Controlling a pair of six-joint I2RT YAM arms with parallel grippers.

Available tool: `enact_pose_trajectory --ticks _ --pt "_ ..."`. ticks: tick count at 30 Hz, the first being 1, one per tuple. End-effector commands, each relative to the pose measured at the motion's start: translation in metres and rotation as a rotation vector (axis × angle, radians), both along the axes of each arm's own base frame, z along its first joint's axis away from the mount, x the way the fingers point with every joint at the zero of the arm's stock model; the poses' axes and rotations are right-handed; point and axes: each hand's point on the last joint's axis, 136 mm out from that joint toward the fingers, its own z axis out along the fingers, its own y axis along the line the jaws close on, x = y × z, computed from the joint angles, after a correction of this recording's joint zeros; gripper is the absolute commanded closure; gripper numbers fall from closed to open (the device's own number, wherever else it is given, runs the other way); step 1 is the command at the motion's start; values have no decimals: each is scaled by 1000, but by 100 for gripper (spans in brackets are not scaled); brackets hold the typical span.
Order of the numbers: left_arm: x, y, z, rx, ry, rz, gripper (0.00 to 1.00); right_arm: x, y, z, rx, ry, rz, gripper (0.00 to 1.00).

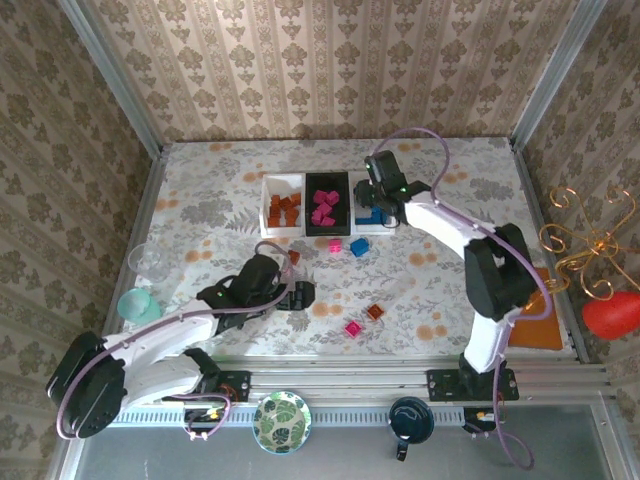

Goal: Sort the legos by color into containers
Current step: Place the lego in the container, then pick up the lego from the middle-left of the table.

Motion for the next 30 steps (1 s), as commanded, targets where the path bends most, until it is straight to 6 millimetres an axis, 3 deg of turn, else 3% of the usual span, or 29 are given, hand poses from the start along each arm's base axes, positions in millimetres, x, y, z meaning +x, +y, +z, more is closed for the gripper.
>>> enact_pose_trajectory --ticks 1,2,5,7,14,21,30 --pt "-5 -23 14 -14 -30 -102 0 13 -11 -16 -51 58 -58 67" --pt "-8 -29 14 -7 -28 -127 0 19 -8 -17 -38 66 -50 63" --pt "-18 -46 12 16 -18 -206 0 26 4 -18 10 88 -7 33" --pt "-26 -58 9 43 -11 -263 0 23 8 -11 38 73 4 27" --pt "-51 -92 -4 142 0 -411 5 -14 -2 9 115 18 0 23" --pt "-78 -111 -31 296 19 -546 15 -55 -25 4 89 12 -21 21" --pt "-82 -122 -54 417 14 -605 23 -76 -37 11 113 -21 -41 21"
